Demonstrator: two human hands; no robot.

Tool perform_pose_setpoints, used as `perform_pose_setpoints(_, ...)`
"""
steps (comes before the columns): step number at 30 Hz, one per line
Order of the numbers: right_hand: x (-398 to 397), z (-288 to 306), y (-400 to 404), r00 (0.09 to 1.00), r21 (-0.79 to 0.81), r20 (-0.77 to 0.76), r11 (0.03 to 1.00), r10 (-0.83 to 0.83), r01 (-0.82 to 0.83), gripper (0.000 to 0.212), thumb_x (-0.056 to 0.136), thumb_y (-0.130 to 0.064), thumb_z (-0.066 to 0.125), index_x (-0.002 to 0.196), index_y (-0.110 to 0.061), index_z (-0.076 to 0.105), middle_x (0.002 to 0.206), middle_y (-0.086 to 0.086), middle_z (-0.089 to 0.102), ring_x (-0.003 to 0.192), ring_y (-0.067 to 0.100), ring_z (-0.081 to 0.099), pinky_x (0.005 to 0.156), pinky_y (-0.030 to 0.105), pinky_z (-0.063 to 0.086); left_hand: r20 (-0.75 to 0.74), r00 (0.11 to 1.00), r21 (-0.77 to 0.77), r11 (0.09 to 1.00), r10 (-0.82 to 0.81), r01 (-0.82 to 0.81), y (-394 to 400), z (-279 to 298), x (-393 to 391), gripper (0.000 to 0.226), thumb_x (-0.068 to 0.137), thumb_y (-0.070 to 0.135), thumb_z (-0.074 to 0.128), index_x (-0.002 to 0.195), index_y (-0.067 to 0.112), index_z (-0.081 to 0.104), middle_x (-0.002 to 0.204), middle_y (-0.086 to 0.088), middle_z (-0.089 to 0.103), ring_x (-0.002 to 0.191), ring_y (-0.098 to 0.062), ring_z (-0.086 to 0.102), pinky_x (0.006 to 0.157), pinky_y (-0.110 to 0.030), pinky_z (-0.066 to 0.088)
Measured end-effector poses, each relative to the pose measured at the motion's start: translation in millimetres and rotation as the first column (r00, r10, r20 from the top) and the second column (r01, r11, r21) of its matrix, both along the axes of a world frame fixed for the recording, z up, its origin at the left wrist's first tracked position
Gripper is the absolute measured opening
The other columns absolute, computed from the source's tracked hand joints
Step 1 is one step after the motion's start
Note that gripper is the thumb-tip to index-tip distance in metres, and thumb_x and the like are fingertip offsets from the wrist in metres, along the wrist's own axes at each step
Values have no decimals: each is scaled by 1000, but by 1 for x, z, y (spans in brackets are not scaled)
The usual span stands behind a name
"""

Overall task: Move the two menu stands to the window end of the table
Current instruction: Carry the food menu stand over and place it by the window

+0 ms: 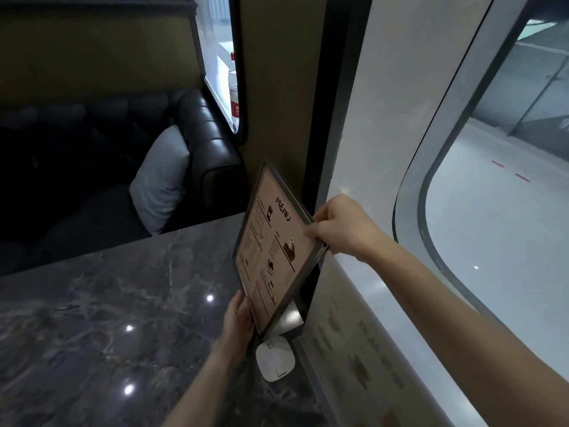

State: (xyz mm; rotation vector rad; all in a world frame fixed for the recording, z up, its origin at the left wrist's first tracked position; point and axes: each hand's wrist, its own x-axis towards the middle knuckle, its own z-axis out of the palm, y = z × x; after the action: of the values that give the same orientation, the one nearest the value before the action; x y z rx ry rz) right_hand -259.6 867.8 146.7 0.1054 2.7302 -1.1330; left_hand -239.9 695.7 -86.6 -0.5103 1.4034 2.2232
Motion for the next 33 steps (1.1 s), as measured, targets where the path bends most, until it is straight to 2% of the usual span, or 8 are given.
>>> perform_pose_setpoints(3,0,2,7,1000,-46,18,999,-9,10,21,88,-13,57,66,-12,56,82,5,63,61,10,61,36,9,44,35,999,27,1000,4,-5,10,4,-4,50,97,44,20,106,16,60,86,0,75,82,-14,67,64,-26,52)
perform_pose_setpoints(5,-1,2,10,1000,-54,21,998,-15,16,17,88,-13,57,71,-9,58,85,7,64,65,12,63,39,12,49,52,999,43,999,3,-6,16,5,-7,48,97,43,18,101,18,59,88,-1,71,84,-15,63,58,-23,53)
perform_pose_setpoints(8,-2,3,12,999,-52,26,998,-19,20,14,88,-14,57,77,-6,60,89,8,67,69,15,66,47,17,55,47,999,48,998,26,-28,20,8,-7,44,98,37,21,114,13,54,90,-4,69,86,-18,61,48,-17,54)
perform_pose_setpoints(11,-2,3,13,999,-56,34,998,-23,25,13,88,-14,57,79,-6,61,90,8,68,69,14,67,52,20,57,51,998,62,998,30,-33,24,8,-8,44,98,35,24,116,8,54,82,-5,70,67,-15,69,50,-19,54)
perform_pose_setpoints(15,-2,3,13,999,-43,34,999,-25,26,13,88,-15,58,79,-6,61,88,7,67,67,12,66,49,19,57,49,998,80,996,41,-45,25,12,-9,44,98,31,25,121,4,52,92,-10,65,75,-20,66,52,-18,55)
perform_pose_setpoints(20,-2,3,12,999,-35,39,999,-32,34,16,88,-15,58,73,-9,59,85,5,66,65,11,65,51,19,57,38,999,101,995,9,-13,24,10,-11,45,98,34,24,99,7,60,64,-1,75,56,-12,70,44,-18,53)
perform_pose_setpoints(28,-2,3,17,997,-80,61,995,-46,51,20,87,-14,58,68,-13,58,69,-3,62,61,10,65,42,14,52,11,1000,103,995,-2,1,28,9,-11,41,100,31,24,95,11,60,68,-3,75,58,-13,71,44,-21,53)
perform_pose_setpoints(33,-5,3,20,996,-93,69,994,-49,55,19,86,-13,59,67,-13,59,67,-2,64,54,8,66,42,15,52,-2,1000,13,1000,-7,7,28,9,-10,37,100,28,27,96,13,60,77,-5,72,65,-16,70,48,-22,55)
